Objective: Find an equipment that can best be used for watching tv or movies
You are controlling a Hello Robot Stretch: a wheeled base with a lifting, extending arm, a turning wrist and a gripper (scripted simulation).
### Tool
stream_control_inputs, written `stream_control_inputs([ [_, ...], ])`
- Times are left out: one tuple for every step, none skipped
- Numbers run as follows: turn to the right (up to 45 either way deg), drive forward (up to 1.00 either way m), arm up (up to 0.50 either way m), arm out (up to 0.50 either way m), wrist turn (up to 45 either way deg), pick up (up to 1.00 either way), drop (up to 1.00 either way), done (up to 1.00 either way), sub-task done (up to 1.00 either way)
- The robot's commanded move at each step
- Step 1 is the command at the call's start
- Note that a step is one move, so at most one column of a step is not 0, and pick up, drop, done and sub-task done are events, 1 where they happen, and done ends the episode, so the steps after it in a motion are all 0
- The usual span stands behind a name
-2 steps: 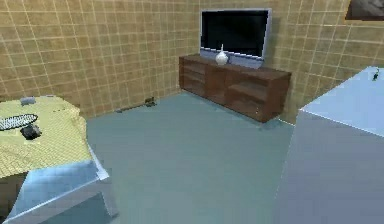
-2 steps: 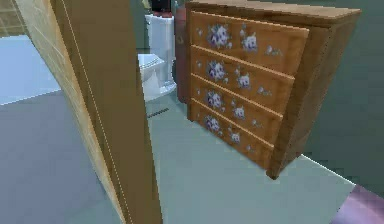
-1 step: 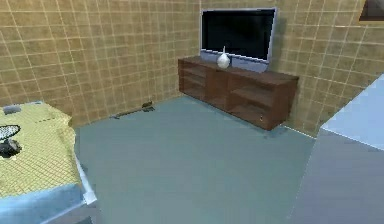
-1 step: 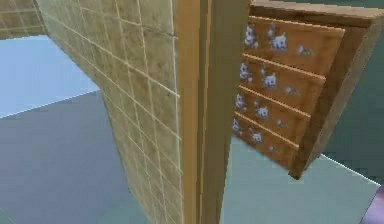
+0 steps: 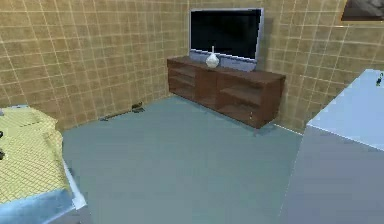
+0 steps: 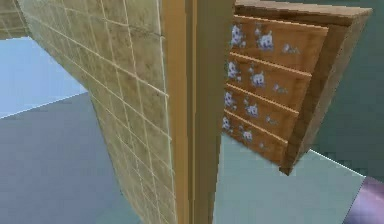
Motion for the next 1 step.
stream_control_inputs([
  [0.0,1.0,0.0,0.0,0.0,0.0,0.0,0.0,0.0],
])
